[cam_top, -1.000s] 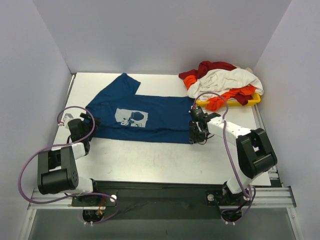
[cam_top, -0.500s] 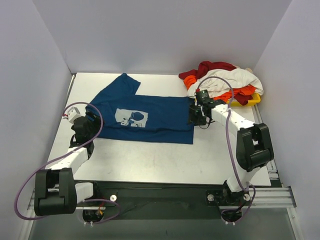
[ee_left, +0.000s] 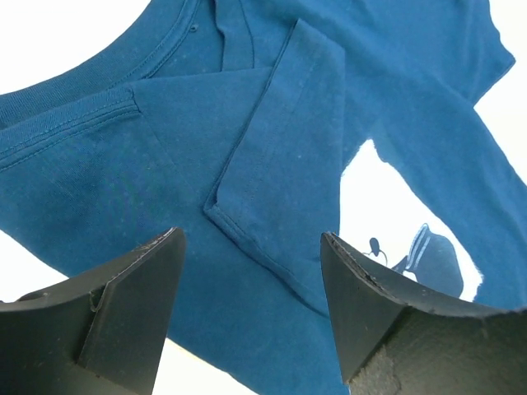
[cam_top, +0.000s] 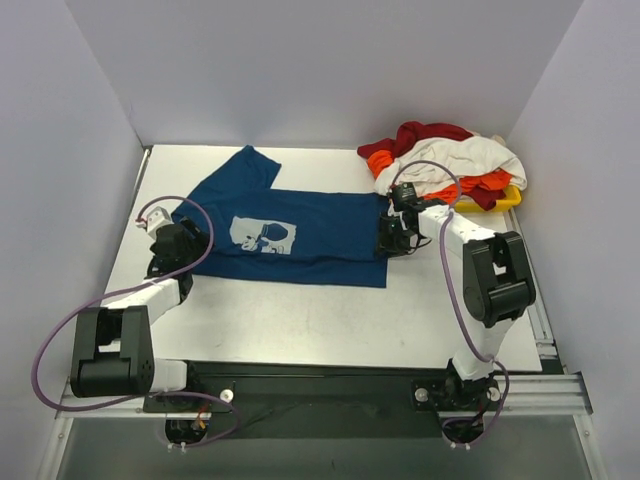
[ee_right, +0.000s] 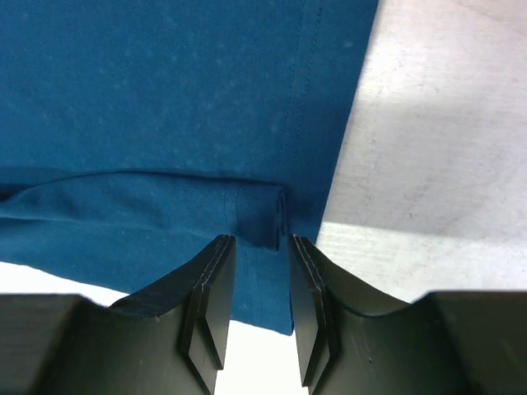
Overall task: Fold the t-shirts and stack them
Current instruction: Fold the flattened tshirt in 1/3 of the way
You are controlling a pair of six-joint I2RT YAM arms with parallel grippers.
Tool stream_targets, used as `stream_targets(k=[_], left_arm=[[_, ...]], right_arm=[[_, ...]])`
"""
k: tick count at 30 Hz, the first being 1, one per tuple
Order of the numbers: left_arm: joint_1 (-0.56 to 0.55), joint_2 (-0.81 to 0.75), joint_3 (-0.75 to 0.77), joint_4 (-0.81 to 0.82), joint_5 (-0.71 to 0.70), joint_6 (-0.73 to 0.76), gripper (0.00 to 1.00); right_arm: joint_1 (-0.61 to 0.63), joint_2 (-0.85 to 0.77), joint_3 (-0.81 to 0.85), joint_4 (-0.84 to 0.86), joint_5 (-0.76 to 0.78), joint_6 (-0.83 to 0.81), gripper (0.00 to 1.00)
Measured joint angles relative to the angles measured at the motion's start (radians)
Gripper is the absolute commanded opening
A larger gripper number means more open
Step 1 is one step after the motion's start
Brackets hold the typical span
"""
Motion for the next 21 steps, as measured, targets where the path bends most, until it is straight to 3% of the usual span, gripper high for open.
stream_targets(k=[8, 18, 21], left_arm=[[-0.008, 0.064, 0.03, -0.013, -0.001, 0.008, 0.77], [-0.008, 0.064, 0.032, -0.016, -0.001, 0.008, 0.77], [-0.008, 0.064, 0.032, -0.016, -0.001, 0.008, 0.77]], right_arm=[[-0.007, 0.045, 0.015, 0.004, -0.011, -0.003, 0.31], [-0.013, 0.076, 0.036, 0.005, -0.03, -0.021, 0.02], [-0.013, 0.076, 0.036, 0.004, -0.032, -0.023, 0.0]])
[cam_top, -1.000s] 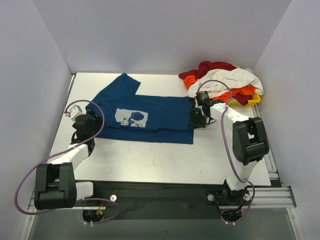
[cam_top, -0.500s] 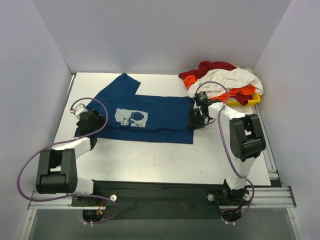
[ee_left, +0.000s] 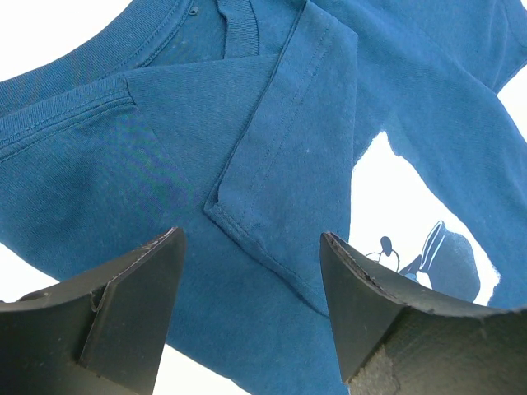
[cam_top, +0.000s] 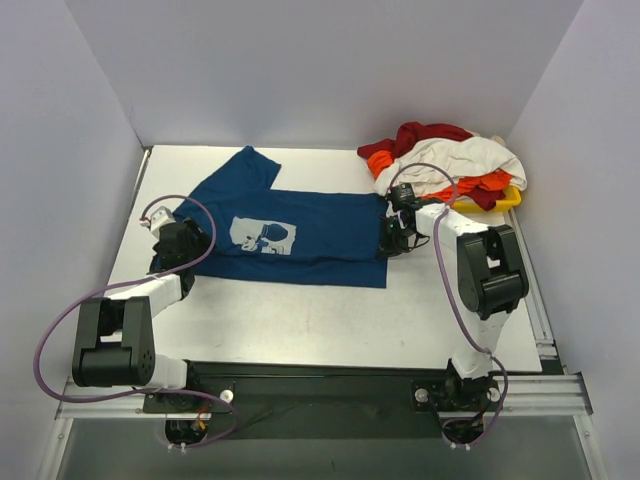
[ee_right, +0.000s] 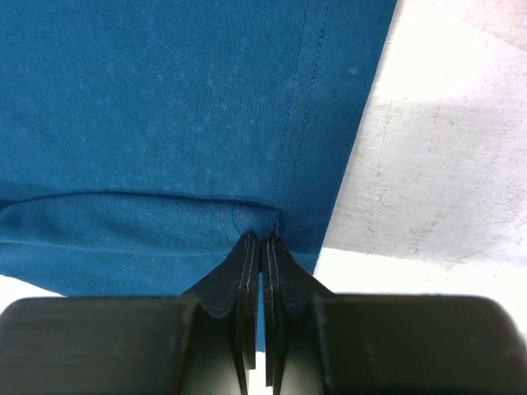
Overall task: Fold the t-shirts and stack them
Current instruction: Fold the flattened tshirt in 1/3 of the way
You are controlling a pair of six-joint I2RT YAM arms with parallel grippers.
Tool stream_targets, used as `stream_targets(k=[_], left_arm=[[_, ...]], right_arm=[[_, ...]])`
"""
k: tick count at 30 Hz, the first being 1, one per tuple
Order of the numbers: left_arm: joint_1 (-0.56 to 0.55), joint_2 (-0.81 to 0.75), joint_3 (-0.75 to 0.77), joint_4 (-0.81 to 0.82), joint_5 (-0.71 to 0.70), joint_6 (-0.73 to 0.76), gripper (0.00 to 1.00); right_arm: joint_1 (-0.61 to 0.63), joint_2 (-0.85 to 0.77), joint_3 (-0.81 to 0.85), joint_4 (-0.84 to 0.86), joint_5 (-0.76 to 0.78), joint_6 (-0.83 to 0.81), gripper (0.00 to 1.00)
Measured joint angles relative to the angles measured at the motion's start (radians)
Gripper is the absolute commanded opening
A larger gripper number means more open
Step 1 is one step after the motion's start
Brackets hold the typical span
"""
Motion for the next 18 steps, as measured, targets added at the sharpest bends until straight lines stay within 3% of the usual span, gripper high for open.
stream_targets(k=[18], left_arm=[[0.0, 0.012, 0.011, -0.003, 0.0, 0.0, 0.77]], right_arm=[[0.0, -0.1, -0.058, 0.0, 0.033, 0.007, 0.0]])
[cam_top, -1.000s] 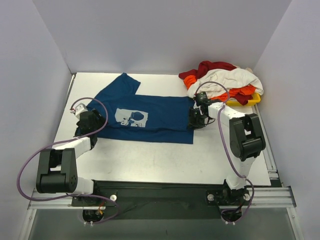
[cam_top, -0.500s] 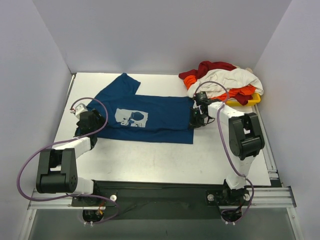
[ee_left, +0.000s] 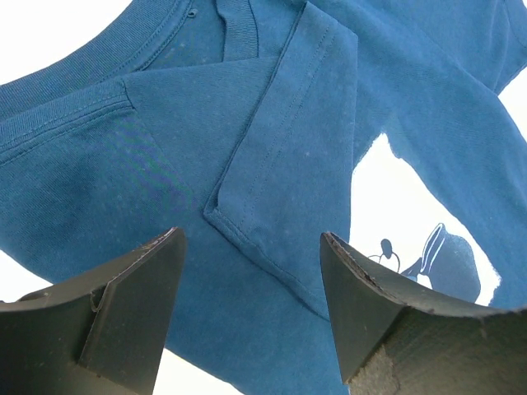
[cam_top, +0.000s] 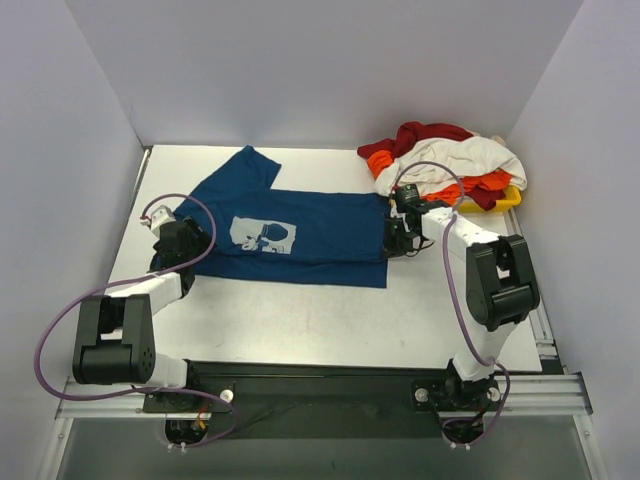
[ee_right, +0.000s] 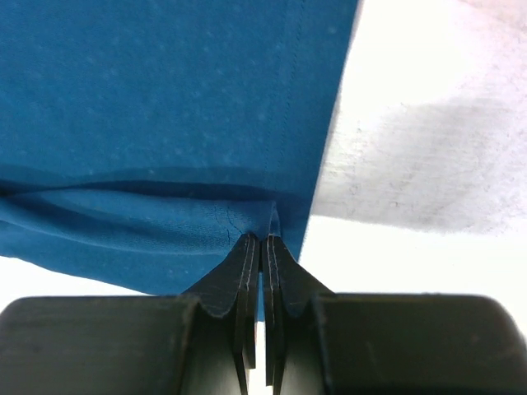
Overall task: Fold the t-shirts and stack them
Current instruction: Fold the flattened tshirt in 1/3 of the way
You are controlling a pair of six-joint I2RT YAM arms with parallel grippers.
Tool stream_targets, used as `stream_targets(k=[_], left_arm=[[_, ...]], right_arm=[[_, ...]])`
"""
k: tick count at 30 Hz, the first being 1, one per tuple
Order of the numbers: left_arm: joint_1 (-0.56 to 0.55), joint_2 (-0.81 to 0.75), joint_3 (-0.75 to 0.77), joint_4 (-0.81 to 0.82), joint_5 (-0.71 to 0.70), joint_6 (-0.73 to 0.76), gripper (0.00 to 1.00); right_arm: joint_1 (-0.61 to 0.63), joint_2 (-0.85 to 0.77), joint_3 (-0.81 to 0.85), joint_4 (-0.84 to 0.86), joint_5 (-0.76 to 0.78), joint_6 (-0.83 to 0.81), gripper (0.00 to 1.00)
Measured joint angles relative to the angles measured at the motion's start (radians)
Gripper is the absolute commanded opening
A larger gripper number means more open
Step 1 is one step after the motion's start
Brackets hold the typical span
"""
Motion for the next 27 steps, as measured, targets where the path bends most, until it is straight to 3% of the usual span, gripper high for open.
stream_targets(k=[13, 18, 27], left_arm=[[0.0, 0.001, 0.002, -0.004, 0.0, 0.0, 0.76], [0.0, 0.019, 0.019, -0.009, 0.0, 0.003, 0.64], [-0.037, 0.114, 0.122, -0.06, 0.0, 0.017, 0.62]], right_arm=[[-0.018, -0.007, -0.017, 0.0, 0.029, 0.007, 0.0], [-0.018, -0.007, -0.017, 0.0, 0.032, 0.007, 0.0], [-0.018, -0.007, -0.017, 0.0, 0.032, 0.007, 0.0]])
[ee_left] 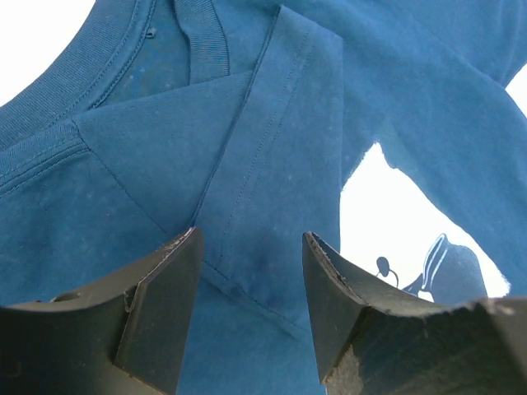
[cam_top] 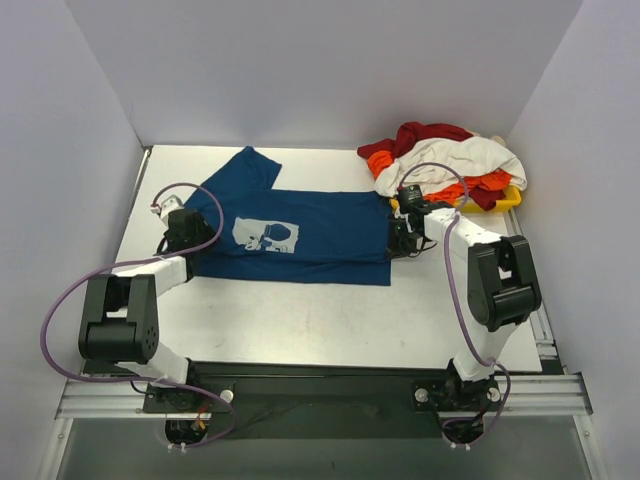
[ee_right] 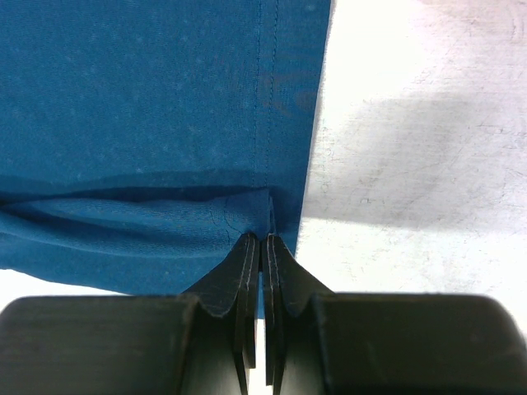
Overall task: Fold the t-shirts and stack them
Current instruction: Fold the flattened tshirt in 1/3 of the way
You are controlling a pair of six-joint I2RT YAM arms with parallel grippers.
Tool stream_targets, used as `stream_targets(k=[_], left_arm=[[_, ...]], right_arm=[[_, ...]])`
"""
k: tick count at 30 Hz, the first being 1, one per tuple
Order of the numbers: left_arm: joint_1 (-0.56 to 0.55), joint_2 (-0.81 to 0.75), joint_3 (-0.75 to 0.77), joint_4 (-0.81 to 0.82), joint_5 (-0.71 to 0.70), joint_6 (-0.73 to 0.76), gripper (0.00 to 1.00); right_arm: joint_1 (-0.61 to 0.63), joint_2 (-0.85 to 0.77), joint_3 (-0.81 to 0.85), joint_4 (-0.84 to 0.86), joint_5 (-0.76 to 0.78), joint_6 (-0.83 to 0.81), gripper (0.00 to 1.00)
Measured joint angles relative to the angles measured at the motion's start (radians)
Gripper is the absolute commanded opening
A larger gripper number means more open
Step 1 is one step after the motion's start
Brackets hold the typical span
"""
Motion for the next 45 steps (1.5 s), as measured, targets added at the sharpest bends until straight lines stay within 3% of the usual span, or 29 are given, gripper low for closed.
stream_targets(k=[23, 27, 31, 37, 42, 45], left_arm=[[0.004, 0.083, 0.079, -0.136, -0.042, -0.05, 0.54], [0.008, 0.099, 0.083, -0.137, -0.035, -0.054, 0.48], [0.009, 0.105, 0.084, -0.137, -0.022, -0.056, 0.32], [0.009, 0.114, 0.087, -0.135, -0.014, -0.06, 0.2], [0.005, 0.114, 0.087, -0.13, -0.01, -0.049, 0.0], [-0.004, 0.114, 0.093, -0.134, -0.005, -0.038, 0.0]], right_arm=[[0.0, 0.0, 0.0, 0.0, -0.001, 0.0, 0.0], [0.0, 0.0, 0.0, 0.0, -0.001, 0.0, 0.0], [0.0, 0.0, 0.0, 0.0, -0.001, 0.0, 0.0], [0.0, 0.0, 0.0, 0.0, -0.001, 0.0, 0.0], [0.0, 0.0, 0.0, 0.0, -0.001, -0.001, 0.0], [0.0, 0.0, 0.0, 0.0, -0.001, 0.0, 0.0]])
